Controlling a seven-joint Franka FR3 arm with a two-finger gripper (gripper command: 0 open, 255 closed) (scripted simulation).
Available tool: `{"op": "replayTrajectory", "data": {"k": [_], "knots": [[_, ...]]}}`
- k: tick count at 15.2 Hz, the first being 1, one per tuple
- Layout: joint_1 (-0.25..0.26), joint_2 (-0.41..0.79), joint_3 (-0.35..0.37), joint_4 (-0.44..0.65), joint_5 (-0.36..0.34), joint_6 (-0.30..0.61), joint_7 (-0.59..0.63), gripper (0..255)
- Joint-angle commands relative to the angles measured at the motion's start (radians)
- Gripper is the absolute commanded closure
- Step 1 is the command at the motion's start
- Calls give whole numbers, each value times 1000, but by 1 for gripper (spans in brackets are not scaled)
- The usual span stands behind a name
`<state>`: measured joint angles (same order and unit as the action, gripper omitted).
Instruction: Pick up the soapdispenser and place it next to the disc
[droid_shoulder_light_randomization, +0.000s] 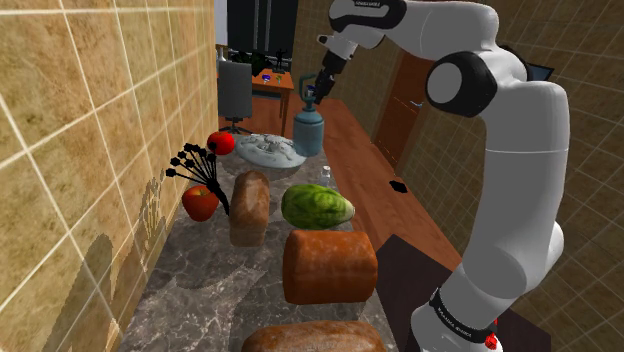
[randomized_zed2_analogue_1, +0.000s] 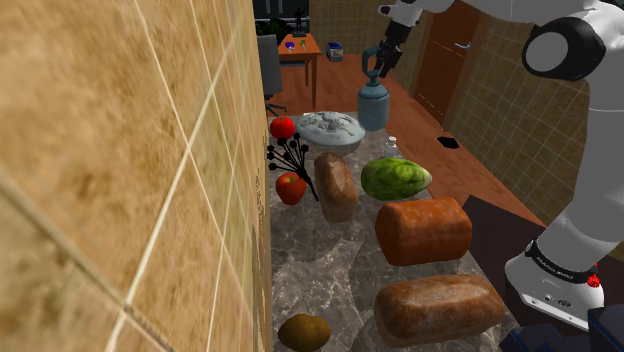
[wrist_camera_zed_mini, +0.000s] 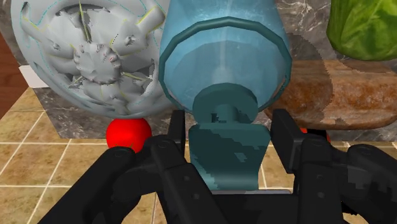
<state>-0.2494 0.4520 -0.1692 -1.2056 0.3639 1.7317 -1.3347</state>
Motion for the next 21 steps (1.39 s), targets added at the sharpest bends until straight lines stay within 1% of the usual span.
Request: {"op": "replayTrajectory", "data": {"k": [1, 10, 21], "knots": [[2, -3, 0, -31, 2, 28, -9, 255], [11, -10, 2, -160, 10, 146, -44, 255], [16, 11, 9, -274, 29, 274, -86, 255]]}}
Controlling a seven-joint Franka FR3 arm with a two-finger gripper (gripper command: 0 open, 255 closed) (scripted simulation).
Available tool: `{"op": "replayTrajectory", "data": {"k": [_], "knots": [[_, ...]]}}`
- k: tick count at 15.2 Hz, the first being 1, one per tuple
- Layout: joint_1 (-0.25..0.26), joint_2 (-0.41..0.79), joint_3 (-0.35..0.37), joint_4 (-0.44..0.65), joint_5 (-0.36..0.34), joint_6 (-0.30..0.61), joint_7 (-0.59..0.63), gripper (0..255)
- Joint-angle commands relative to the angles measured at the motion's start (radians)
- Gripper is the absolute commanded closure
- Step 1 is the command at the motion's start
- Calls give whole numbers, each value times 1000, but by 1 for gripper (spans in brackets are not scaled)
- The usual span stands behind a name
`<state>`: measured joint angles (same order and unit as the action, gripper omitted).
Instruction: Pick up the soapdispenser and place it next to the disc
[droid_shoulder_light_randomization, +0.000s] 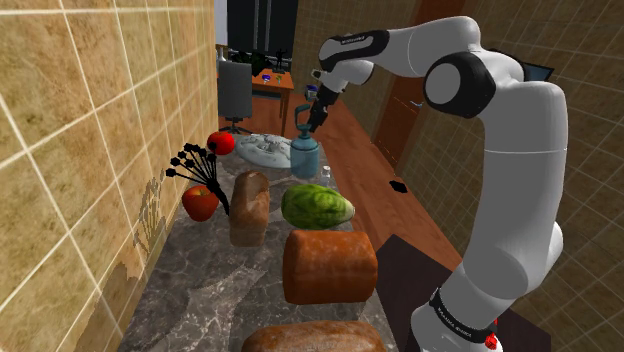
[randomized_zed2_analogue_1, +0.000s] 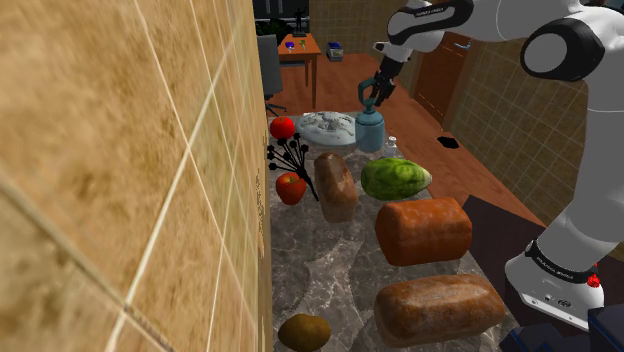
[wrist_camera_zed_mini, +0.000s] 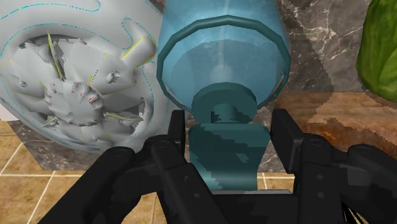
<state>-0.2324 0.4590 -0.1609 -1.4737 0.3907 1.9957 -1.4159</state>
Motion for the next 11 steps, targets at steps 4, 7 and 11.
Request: {"op": "replayTrajectory", "data": {"k": [4, 7, 11], "knots": [[0, 16, 4, -34, 10, 49, -18, 255], [0, 16, 4, -34, 10, 49, -18, 255], [0, 16, 4, -34, 10, 49, -18, 255]]}}
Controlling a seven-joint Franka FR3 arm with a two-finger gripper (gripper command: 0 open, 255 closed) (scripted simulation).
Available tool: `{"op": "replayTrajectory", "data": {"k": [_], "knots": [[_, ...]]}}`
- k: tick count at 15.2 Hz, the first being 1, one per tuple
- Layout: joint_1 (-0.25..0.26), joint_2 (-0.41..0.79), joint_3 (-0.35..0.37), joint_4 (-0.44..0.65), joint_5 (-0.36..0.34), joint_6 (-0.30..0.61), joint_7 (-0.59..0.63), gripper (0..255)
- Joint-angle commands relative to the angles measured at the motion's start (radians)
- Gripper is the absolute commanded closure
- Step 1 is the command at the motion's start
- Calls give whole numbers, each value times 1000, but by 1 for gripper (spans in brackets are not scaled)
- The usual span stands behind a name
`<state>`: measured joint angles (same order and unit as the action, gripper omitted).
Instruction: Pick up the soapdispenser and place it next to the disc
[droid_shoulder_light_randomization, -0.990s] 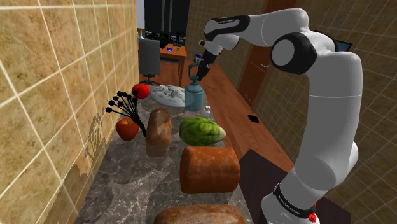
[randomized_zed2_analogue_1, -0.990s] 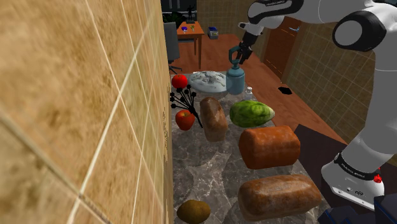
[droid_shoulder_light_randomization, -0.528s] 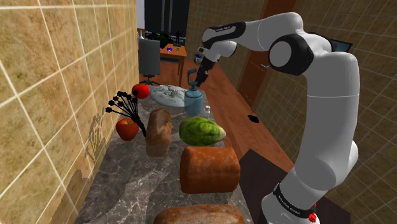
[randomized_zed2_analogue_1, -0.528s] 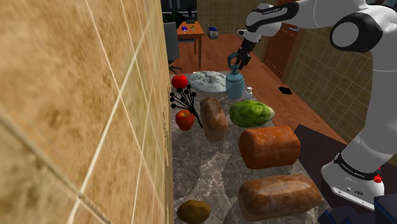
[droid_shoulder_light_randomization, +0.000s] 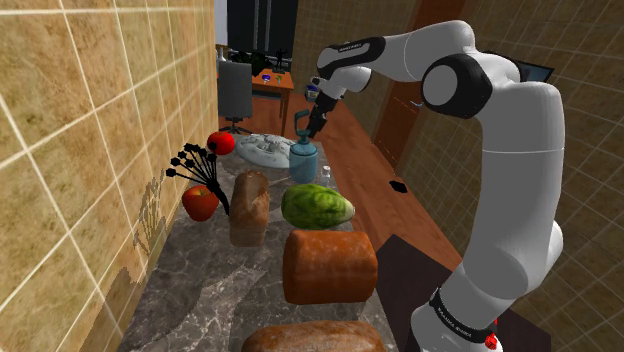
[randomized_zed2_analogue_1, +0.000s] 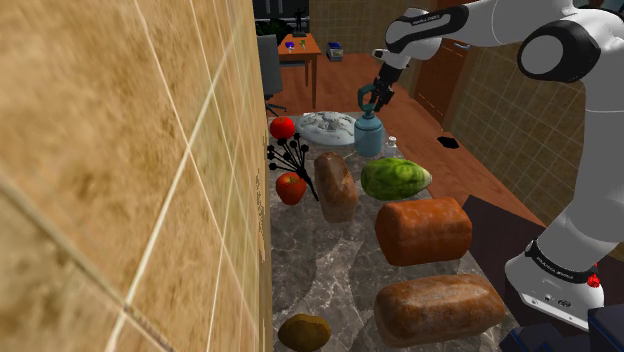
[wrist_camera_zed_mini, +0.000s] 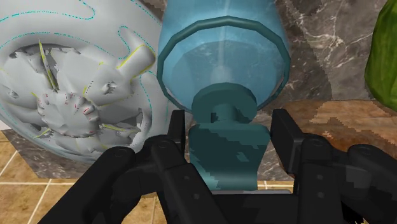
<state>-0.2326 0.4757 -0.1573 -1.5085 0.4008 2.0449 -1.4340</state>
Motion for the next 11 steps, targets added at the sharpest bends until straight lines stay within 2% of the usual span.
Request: {"op": "replayTrajectory", "data": {"k": [1, 2, 7, 11], "knots": [[0, -1, 0, 1, 0, 0, 0, 255], [0, 0, 0, 1, 0, 0, 0, 0], [0, -1, 0, 1, 0, 0, 0, 0], [-16, -43, -13, 56, -16, -100, 12, 0]]}}
